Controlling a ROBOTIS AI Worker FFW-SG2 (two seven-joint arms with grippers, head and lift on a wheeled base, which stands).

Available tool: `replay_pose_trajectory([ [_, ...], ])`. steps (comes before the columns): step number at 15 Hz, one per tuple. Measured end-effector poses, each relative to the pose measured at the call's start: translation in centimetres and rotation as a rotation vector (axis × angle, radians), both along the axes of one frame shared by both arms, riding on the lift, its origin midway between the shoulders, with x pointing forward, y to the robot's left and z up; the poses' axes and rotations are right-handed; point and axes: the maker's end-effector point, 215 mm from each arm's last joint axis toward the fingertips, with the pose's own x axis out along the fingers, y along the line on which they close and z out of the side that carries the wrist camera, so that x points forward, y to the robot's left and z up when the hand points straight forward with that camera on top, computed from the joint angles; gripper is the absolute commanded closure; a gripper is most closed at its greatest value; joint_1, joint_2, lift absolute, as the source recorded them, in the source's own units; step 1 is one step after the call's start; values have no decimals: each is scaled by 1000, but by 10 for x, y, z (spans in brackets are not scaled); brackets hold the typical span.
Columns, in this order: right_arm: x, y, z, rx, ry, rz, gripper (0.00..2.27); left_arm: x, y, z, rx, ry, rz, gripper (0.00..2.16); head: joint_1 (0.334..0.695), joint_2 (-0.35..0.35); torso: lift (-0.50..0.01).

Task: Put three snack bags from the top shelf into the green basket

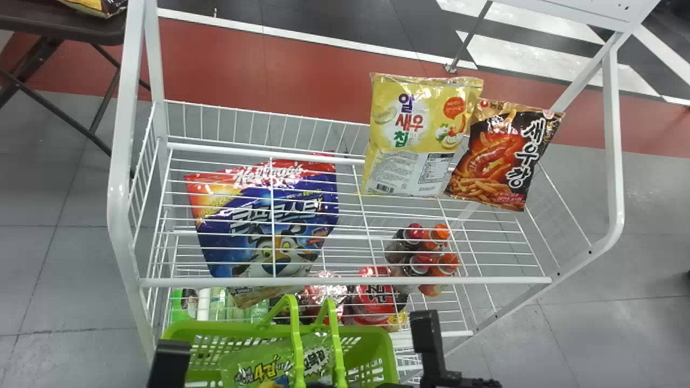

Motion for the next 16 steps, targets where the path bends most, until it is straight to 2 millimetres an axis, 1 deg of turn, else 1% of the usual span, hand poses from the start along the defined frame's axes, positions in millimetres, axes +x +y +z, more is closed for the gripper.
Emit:
replay_pose_trajectory([
  [2,6,-4,19,39,-44,-3,60,0,0,0,-2,-1,2,2142,695,-350,-48],
  [4,13,-15,30,45,-85,-25,63,1,0,0,-5,-3,6,2142,695,-350,-48],
  [6,22,-31,50,62,-134,-59,63,1,0,-1,-6,-5,9,2142,695,-350,-48],
  [7,29,-40,63,69,-166,-81,63,1,0,-1,-6,-5,9,2142,695,-350,-48],
  [8,40,-53,79,68,-218,-110,63,1,0,-1,-6,-5,9,2142,695,-350,-48],
  [10,68,-84,111,15,-363,-179,63,0,0,-1,-7,-4,9,2142,695,-350,-48],
  [12,109,-123,148,-93,-562,-282,66,-2,-1,0,-9,-2,7,2142,695,-350,-48],
  [13,125,-138,160,-137,-627,-328,76,-3,-1,0,-12,-1,5,2142,695,-350,-48],
  [15,160,-175,181,-251,-741,-451,80,-6,-2,1,-14,3,3,2142,695,-350,-48],
  [16,173,-190,189,-305,-780,-505,80,-7,-2,1,-13,4,2,2142,695,-350,-48],
])
